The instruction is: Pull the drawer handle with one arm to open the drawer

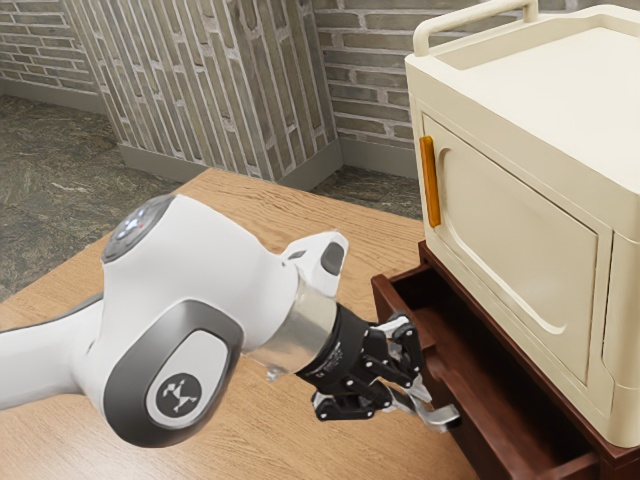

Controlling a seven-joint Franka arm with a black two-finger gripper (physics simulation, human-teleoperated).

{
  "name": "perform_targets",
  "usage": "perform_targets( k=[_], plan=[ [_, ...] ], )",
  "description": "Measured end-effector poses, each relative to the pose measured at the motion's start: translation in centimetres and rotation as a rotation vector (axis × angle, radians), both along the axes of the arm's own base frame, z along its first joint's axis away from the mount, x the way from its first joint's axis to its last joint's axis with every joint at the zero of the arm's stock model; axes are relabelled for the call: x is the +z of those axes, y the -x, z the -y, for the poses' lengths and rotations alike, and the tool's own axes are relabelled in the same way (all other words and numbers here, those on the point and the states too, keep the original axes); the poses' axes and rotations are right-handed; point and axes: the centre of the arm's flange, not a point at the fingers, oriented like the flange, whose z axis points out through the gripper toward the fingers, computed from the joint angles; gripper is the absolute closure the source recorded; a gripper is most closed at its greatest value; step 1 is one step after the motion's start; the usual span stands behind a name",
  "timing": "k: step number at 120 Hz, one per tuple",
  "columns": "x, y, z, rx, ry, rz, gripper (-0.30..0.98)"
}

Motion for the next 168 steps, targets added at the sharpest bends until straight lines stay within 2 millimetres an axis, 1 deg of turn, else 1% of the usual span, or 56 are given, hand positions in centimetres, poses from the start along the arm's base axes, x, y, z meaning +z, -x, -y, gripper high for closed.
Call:
perform_targets(
  k=[16, 56, 66, 86, 113, 157, 168],
  plan=[
    [-0.3, 0.8, -0.4, -0.013, -0.016, -0.006, 0.69],
    [-0.4, 2.9, -1.1, -0.034, -0.045, -0.002, 0.69],
    [-0.2, 3.3, -1.9, -0.022, -0.050, 0.001, 0.70],
    [-0.1, 4.1, -2.7, -0.016, -0.060, 0.002, 0.71],
    [0.2, 5.5, -3.3, -0.014, -0.073, 0.006, 0.71],
    [-0.1, 7.5, -4.3, -0.010, -0.086, -0.003, 0.70],
    [0.2, 8.2, -4.5, -0.012, -0.089, 0.003, 0.71]
  ],
)
